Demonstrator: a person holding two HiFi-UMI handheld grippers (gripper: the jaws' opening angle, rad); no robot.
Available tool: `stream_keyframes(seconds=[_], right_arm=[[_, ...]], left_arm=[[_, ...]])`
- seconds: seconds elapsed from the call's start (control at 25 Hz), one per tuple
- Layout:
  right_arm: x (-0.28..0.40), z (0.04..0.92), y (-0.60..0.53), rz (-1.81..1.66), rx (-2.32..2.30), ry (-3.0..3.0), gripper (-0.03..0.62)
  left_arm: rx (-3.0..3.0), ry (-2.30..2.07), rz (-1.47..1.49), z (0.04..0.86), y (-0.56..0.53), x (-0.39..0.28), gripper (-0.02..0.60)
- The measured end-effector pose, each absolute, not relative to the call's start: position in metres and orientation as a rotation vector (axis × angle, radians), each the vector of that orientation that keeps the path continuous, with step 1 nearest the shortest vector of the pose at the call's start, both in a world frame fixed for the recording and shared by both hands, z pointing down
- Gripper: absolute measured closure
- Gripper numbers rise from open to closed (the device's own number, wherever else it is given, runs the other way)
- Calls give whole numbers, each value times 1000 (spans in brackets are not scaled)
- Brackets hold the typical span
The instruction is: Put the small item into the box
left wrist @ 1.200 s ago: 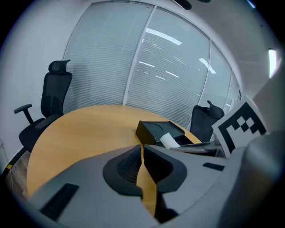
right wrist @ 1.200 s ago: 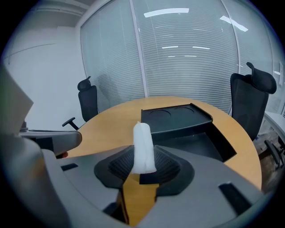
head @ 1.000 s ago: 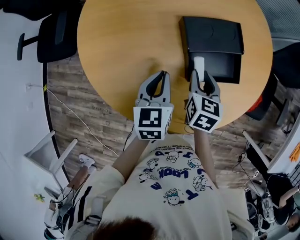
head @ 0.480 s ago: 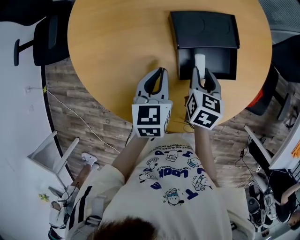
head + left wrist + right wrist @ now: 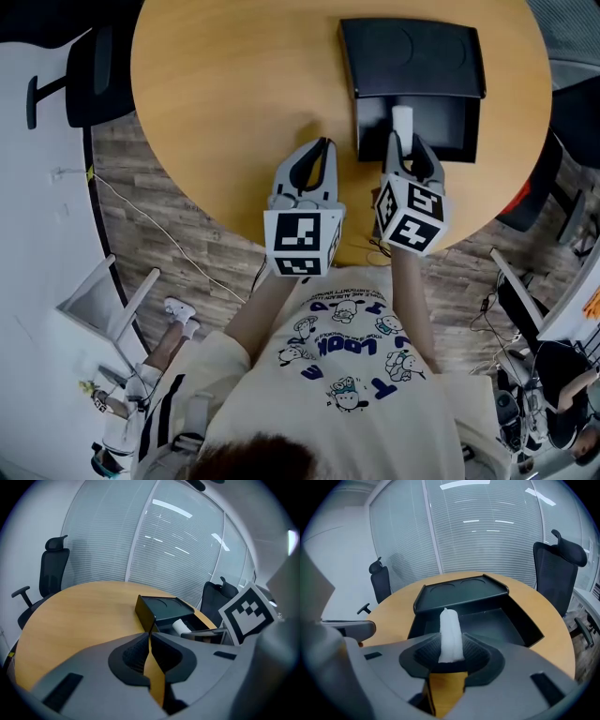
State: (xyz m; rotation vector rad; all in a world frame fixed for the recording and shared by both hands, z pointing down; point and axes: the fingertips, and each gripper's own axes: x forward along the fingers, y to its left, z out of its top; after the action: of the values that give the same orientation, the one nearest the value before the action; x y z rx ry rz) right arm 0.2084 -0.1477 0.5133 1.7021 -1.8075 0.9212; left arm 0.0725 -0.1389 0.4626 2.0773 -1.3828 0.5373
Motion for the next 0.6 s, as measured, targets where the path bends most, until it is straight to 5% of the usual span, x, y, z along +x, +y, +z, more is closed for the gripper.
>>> stream_keyframes(seconds=[0.6], right_arm=[[203, 518, -153, 875, 1669, -1781, 416]], left_arm=[[2065, -1378, 535, 464, -141, 64, 554]])
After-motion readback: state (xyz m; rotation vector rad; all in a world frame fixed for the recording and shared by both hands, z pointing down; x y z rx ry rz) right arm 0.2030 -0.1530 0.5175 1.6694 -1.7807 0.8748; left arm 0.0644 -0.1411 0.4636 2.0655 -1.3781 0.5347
